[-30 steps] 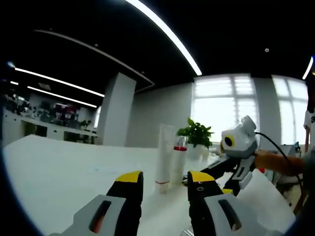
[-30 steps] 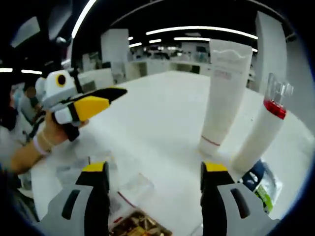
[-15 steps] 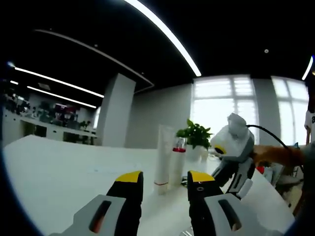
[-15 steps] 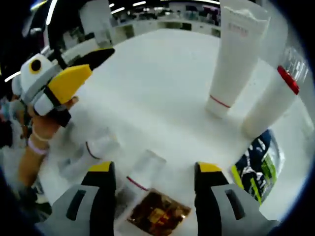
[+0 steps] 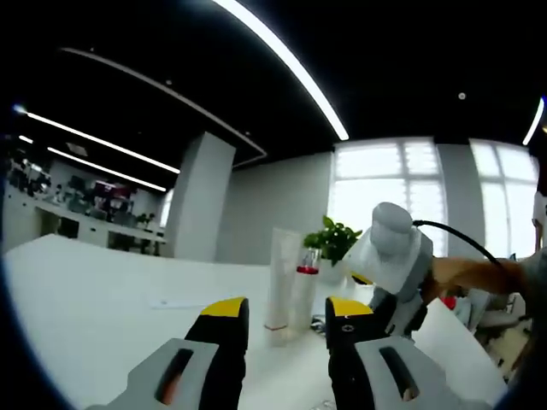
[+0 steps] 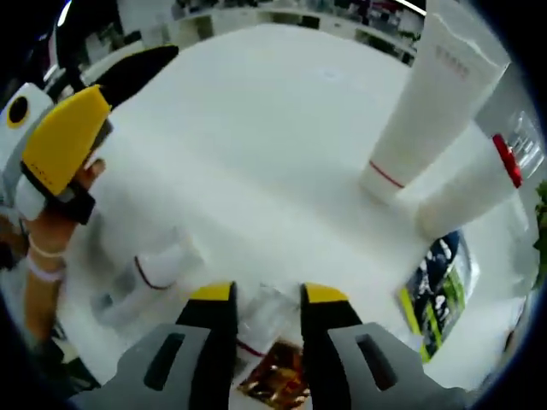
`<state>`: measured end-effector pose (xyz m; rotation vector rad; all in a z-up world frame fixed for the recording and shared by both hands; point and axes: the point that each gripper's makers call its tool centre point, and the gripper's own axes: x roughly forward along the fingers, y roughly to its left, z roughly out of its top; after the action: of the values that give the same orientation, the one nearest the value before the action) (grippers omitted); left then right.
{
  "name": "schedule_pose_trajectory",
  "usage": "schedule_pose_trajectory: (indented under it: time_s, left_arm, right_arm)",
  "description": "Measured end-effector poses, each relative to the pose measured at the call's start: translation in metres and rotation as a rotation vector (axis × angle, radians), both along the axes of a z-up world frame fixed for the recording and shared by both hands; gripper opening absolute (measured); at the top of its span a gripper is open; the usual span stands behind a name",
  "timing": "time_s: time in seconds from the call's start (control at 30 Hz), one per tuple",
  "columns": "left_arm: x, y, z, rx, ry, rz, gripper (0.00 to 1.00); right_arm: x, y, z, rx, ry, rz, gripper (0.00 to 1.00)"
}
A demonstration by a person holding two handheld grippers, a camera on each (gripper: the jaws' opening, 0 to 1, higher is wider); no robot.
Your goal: Arrange the skincare products in the storage area until every visible bottle or jar stands upright without overlapping.
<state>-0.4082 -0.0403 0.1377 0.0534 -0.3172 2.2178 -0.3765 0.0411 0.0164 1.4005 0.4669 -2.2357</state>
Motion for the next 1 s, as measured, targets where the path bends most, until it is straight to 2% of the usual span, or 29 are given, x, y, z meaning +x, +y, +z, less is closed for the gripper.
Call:
schedule_pose_trajectory:
  time_s: [0.23, 0.4, 0.57, 0.8, 1.0]
  left_arm:
    - [0.006, 0.000, 0.005, 0.019, 0.010, -0.003, 0.36]
    - [0.001, -0.005, 0.005, 0.024, 0.007, 0.000, 0.36]
    - [0.007, -0.003, 0.006, 0.032, 0.012, 0.000, 0.36]
    - [0.010, -0.001, 0.007, 0.022, 0.024, 0.000, 0.36]
    - [0.008, -0.002, 0.005, 0.020, 0.018, -0.001, 0.36]
  right_arm:
    - [0.007, -0.008, 0.003, 0.025, -0.002, 0.001, 0.21]
    - [0.009, -0.016, 0.019, 0.024, 0.052, 0.028, 0.20]
    - [0.009, -0.021, 0.036, 0.019, 0.109, 0.053, 0.20]
    - [0.000, -0.021, 0.079, -0.039, 0.247, 0.066, 0.19]
    - [-0.014, -0.021, 0.108, -0.115, 0.452, 0.060, 0.19]
